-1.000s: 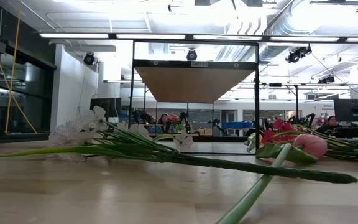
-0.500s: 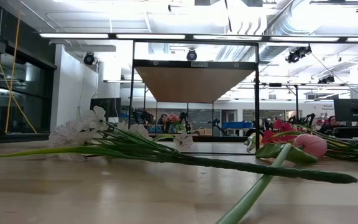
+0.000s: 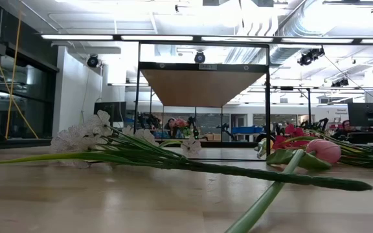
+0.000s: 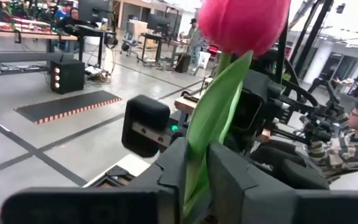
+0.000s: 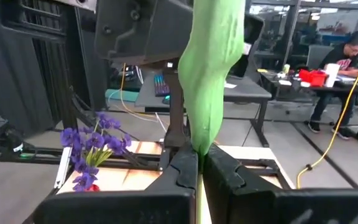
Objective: Pick and place flowers into a vace then onto a shelf
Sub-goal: Put the red tulip into the blue vase
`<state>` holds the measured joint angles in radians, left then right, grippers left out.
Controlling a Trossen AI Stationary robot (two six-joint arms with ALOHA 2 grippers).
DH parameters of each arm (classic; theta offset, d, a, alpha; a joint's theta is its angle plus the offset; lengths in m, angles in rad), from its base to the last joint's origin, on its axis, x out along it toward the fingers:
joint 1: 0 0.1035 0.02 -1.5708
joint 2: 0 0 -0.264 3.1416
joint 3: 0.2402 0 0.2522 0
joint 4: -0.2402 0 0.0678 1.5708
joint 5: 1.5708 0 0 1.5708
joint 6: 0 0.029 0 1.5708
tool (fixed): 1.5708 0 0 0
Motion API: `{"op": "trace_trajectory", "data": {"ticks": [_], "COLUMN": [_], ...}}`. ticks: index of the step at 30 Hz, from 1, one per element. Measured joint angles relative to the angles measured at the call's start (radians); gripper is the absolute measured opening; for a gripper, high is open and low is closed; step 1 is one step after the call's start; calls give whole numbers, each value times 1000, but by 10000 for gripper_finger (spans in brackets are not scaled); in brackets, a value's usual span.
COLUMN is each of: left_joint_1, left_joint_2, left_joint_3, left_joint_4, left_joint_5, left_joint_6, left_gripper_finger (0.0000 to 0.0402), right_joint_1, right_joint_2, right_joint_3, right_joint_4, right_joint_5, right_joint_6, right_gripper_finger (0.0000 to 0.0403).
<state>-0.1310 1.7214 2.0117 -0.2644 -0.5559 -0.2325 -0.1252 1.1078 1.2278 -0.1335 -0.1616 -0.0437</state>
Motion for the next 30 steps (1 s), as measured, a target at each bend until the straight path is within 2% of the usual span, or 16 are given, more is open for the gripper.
{"op": "trace_trajectory", "data": {"ticks": [11,21,25,30], "left_joint_1": [0,0,0,0], "left_joint_2": [-13,-63,-78,-86], "left_joint_3": [-1,-1,-1,-1], "left_joint_4": [-12,-142,-185,-227], "left_joint_5": [18,17,14,13], "left_joint_6": [0,-7,-8,-8], "left_gripper_finger": [150,144,143,143], "right_joint_1": [-63,-51,-25,4], "right_joint_2": [-104,-304,-377,-452], "right_joint_3": [0,2,2,2], "right_joint_4": [-14,-156,-196,-256], "right_joint_5": [4,-26,-90,-243], "right_joint_6": [7,44,89,122], "right_gripper_finger": [1,1,1,0]}}
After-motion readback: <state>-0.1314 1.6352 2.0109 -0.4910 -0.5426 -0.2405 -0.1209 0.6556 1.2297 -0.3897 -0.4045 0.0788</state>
